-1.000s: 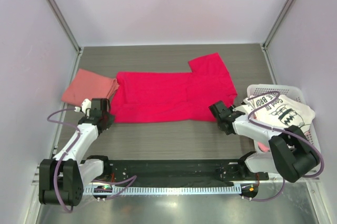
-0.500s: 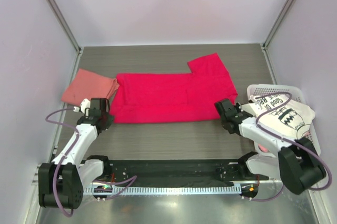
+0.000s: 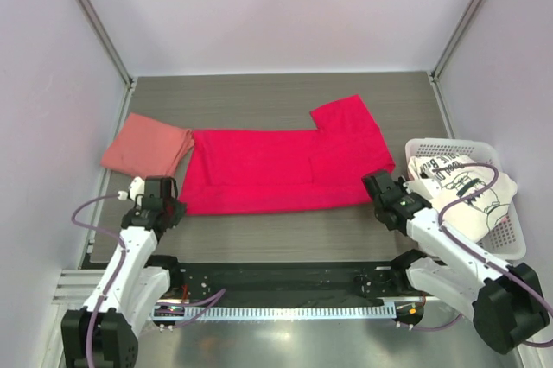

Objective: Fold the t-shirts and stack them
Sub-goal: Fold the tshirt

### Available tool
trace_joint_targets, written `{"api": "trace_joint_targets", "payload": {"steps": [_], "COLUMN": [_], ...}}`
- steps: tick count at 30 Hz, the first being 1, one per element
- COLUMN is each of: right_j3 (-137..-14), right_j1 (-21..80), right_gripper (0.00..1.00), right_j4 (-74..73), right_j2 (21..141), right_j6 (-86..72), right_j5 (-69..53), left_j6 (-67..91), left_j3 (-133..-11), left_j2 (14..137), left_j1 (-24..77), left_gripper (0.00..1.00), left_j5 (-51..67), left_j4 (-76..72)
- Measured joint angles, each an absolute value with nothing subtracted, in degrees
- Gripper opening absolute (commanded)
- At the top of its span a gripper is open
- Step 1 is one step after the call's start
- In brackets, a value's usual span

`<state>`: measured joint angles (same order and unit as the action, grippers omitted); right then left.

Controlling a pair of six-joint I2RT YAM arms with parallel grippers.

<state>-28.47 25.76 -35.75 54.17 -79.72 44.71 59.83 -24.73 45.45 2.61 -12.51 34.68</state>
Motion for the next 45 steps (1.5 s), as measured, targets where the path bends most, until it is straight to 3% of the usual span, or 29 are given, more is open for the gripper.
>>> {"api": "trace_joint_targets", "payload": {"steps": [1,2,3,5,6,11,17,28,34,40,45], "right_j3": [-27.97,-27.79,-27.70,-27.73,-27.77,-31.46,-46.19,-75.22,-91.26,-104.95,-112.25], "right_j1": [25.76,25.74,25.67,25.58,25.47,25.36,25.26,11.03,8.80,7.90,6.87], "right_gripper": [0.33,0.48,0.52,0.57,0.58,0.58,0.58,0.52,0.57,0.63,0.64], "right_j4": [-36.69,-37.67,-38.70,-39.70,-39.99,-40.53,-36.25,-27.77,-26.15,-25.30,-24.93], "right_j2": [52.93,51.79,50.35,47.94,47.00,47.44,58.98,95.20,114.91,128.05,134.87], "right_j6": [-79.88,-80.01,-79.90,-78.91,-78.26,-70.70,-54.48,-37.19,-33.39,-29.98,-28.56], "right_j5": [44.51,44.62,44.77,45.01,45.04,44.88,42.09,25.74,21.21,20.82,20.82], "left_j6": [59.96,60.05,59.77,60.69,60.62,60.90,56.25,47.44,47.81,49.47,51.79], "left_j3": [-23.73,-22.85,-22.35,-21.80,-21.78,-23.55,-35.68,-56.71,-62.98,-78.22,-84.42], "left_j2": [43.99,42.15,40.69,37.69,36.42,35.16,43.42,72.79,91.18,109.69,115.11], "left_j1": [2.61,2.61,2.59,2.59,2.63,3.01,3.01,2.15,1.96,1.76,1.76], "left_gripper": [0.12,0.45,0.65,0.88,0.91,0.92,0.98,0.96,0.95,0.95,0.95], "left_j5": [-12.21,-12.19,-12.32,-12.40,-12.38,-12.40,-13.82,-11.14,-9.08,-8.99,-9.02], "left_j4": [35.62,36.62,37.39,38.68,39.11,40.80,42.13,32.64,26.02,23.07,22.48]}}
